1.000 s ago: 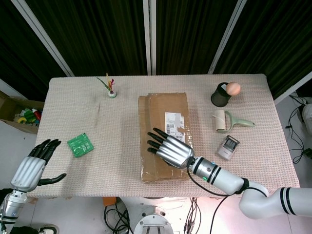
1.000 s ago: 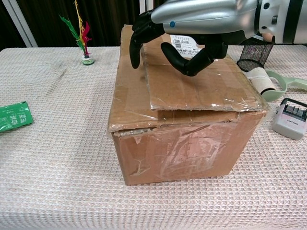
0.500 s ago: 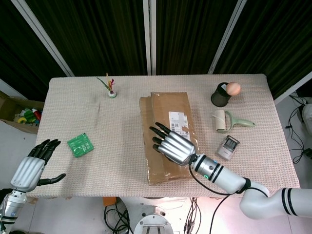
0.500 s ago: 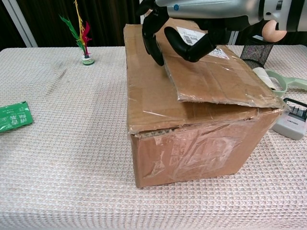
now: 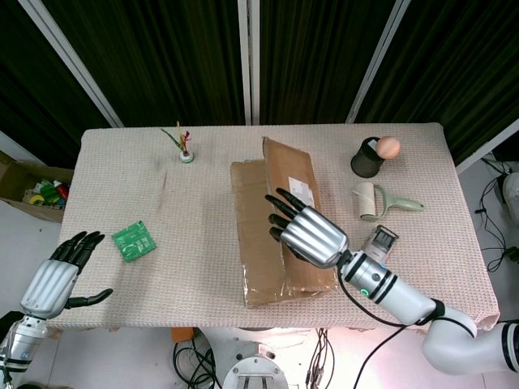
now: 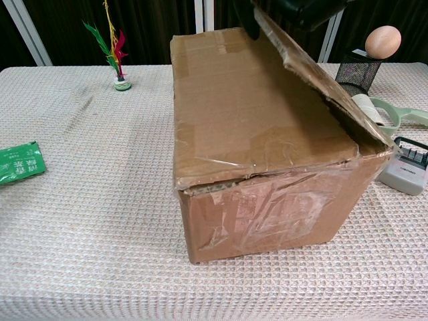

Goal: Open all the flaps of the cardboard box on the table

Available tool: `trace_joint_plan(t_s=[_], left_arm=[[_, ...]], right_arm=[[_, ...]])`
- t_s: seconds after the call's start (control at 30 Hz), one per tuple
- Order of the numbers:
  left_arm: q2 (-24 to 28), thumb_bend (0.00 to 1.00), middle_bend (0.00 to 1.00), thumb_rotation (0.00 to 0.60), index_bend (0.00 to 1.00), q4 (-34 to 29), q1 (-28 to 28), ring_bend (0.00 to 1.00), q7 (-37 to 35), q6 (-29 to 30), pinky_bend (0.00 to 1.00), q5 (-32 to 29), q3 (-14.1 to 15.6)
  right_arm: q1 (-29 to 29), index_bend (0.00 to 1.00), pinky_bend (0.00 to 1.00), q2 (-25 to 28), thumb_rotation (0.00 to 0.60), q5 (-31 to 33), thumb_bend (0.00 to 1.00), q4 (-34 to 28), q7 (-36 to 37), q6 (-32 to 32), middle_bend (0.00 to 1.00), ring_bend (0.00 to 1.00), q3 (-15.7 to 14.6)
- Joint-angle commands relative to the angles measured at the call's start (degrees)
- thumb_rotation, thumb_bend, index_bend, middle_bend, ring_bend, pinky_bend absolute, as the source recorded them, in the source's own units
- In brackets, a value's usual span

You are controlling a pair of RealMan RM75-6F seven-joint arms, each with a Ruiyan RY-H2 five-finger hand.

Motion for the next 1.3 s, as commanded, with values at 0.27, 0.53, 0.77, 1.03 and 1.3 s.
trace_joint_plan(t_s=[0.27, 0.53, 0.77, 1.03, 1.3], left_arm=[[0.33, 0.00, 0.06, 0.000, 0.00, -1.63, -0.54, 0.04, 1.72, -1.07, 0.16, -0.07, -0.02], [0.70, 0.00, 0.06, 0.000, 0.00, -3.90, -1.28, 0.04, 2.37, -2.23, 0.16, 0.50, 0.24], [0.40, 0.00, 0.06, 0.000, 0.00, -5.79, -1.80, 0.04, 5.31, -3.49, 0.16, 0.09, 0.09], [0.23, 0.00, 0.06, 0.000, 0.00, -7.78, -2.21, 0.04, 8.11, -4.50, 0.16, -0.17, 0.05], [-0.20, 0.00, 0.06, 0.000, 0.00, -8.57, -2.50, 0.04, 9.68, -5.14, 0.16, -0.21, 0.11]], right_arm=[[-5.15, 0.53, 0.00, 8.56, 0.600, -5.72, 0.92, -2.11, 13.31, 2.71, 0.35, 0.00, 0.11], [-8.86, 0.53, 0.00, 13.81, 0.600, -10.16, 0.92, 0.09, 23.91, 4.65, 0.36, 0.00, -0.33], [-12.07, 0.53, 0.00, 16.49, 0.600, -15.32, 0.92, 2.97, 31.79, 8.04, 0.37, 0.00, -1.21], [-16.17, 0.53, 0.00, 20.19, 0.600, -18.27, 0.91, 6.65, 42.32, 11.02, 0.37, 0.00, -3.23], [-19.68, 0.52, 0.00, 20.96, 0.600, -18.43, 0.90, 12.30, 50.39, 12.91, 0.38, 0.00, -4.90]])
